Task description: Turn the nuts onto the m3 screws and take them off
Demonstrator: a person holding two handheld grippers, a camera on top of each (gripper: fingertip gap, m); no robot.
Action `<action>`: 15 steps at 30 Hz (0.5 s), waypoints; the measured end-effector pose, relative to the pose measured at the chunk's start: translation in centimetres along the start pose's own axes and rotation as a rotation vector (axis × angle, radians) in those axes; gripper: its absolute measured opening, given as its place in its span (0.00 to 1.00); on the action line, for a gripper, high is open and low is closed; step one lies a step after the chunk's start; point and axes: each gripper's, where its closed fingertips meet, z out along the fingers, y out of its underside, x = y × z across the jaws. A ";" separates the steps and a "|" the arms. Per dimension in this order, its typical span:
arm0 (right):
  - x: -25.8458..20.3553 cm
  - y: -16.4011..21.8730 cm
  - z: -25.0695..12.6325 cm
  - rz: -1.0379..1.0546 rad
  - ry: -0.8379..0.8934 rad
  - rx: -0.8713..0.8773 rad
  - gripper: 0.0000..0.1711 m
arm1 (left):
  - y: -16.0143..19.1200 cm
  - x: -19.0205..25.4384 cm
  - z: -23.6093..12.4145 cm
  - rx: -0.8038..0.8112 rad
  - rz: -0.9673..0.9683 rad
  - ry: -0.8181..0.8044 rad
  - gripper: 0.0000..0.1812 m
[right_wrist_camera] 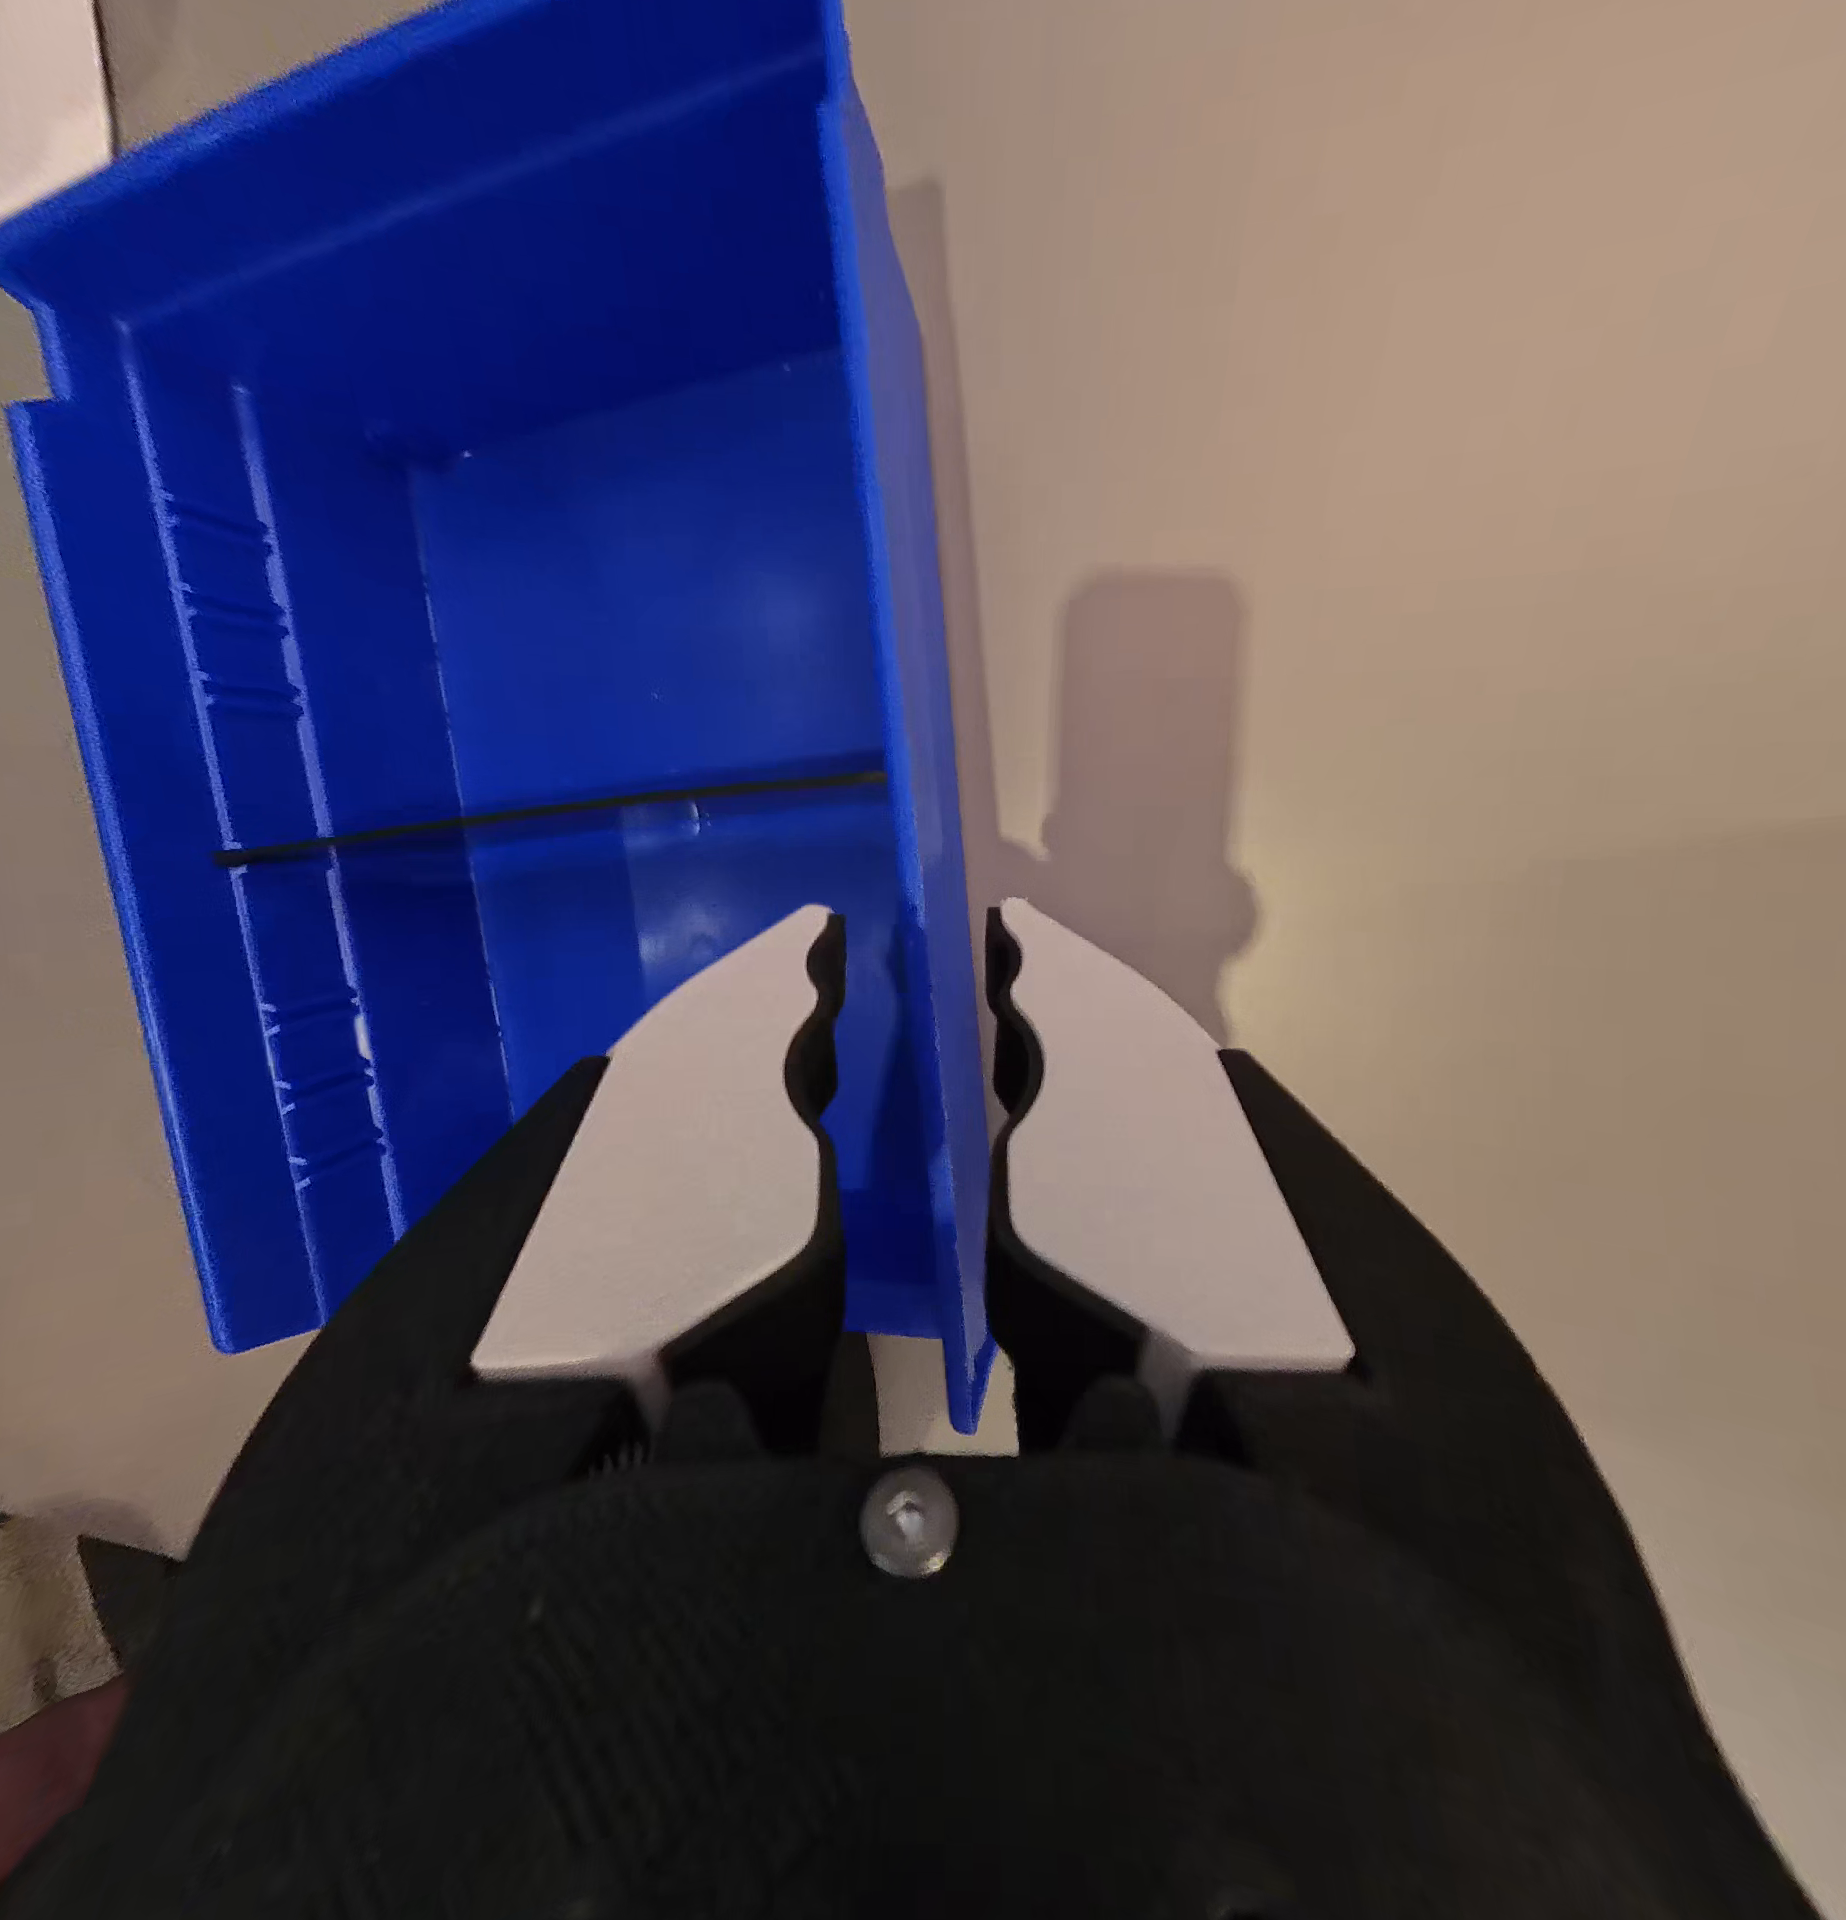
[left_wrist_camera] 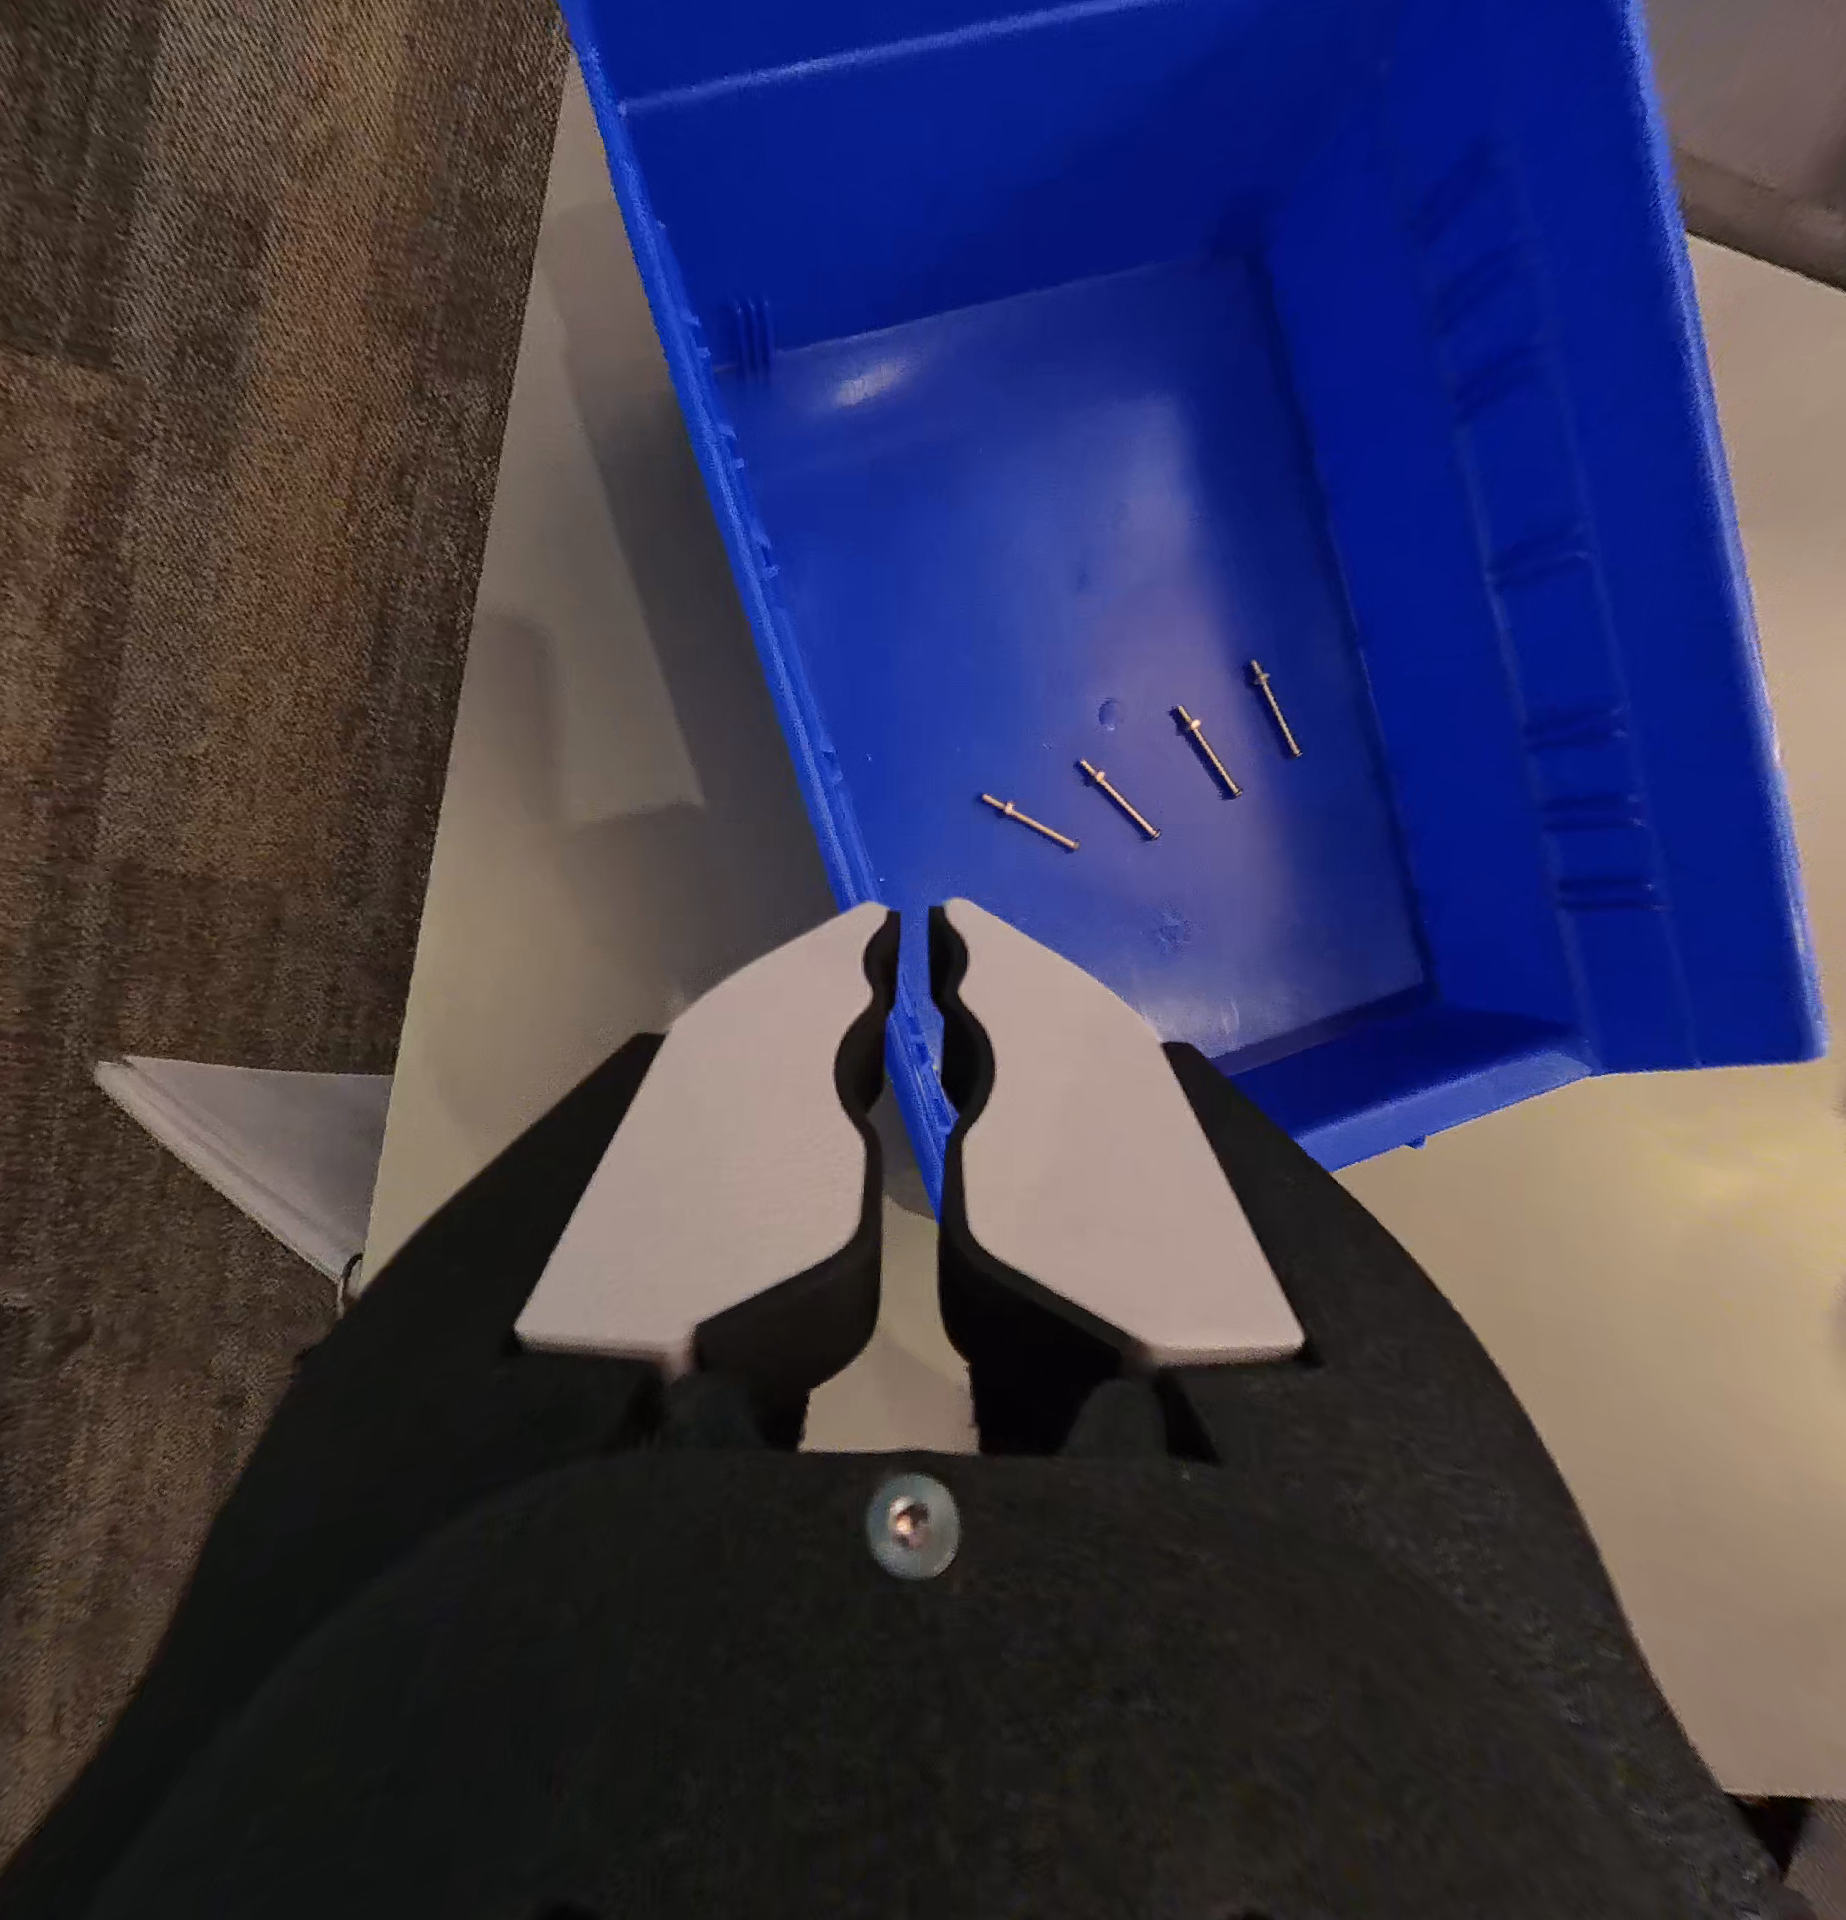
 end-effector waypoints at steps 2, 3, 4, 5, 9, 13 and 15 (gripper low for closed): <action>-0.2 -0.2 -0.2 -0.008 0.001 0.013 0.16 | -0.1 -0.1 0.2 0.001 -0.007 0.010 0.00; -0.3 -0.2 -0.2 -0.011 -0.002 0.012 0.16 | 0.0 -0.1 0.3 -0.003 -0.010 0.013 0.00; -0.4 -0.2 -0.1 -0.017 -0.004 0.009 0.16 | 0.1 -0.3 0.5 -0.012 -0.014 0.013 0.00; -0.4 -0.2 0.0 -0.023 -0.003 0.004 0.16 | 0.2 -0.5 0.6 -0.017 -0.017 0.002 0.00; -0.5 0.0 0.4 -0.031 0.000 -0.020 0.16 | -0.1 -1.0 0.4 -0.001 -0.035 -0.006 0.02; -0.8 -0.1 0.5 -0.043 -0.003 -0.023 0.16 | -0.4 -1.1 -0.1 0.027 -0.027 -0.019 0.00; -0.9 -0.1 0.6 -0.048 -0.007 -0.023 0.16 | -0.4 -0.8 -0.2 0.028 -0.027 0.000 0.00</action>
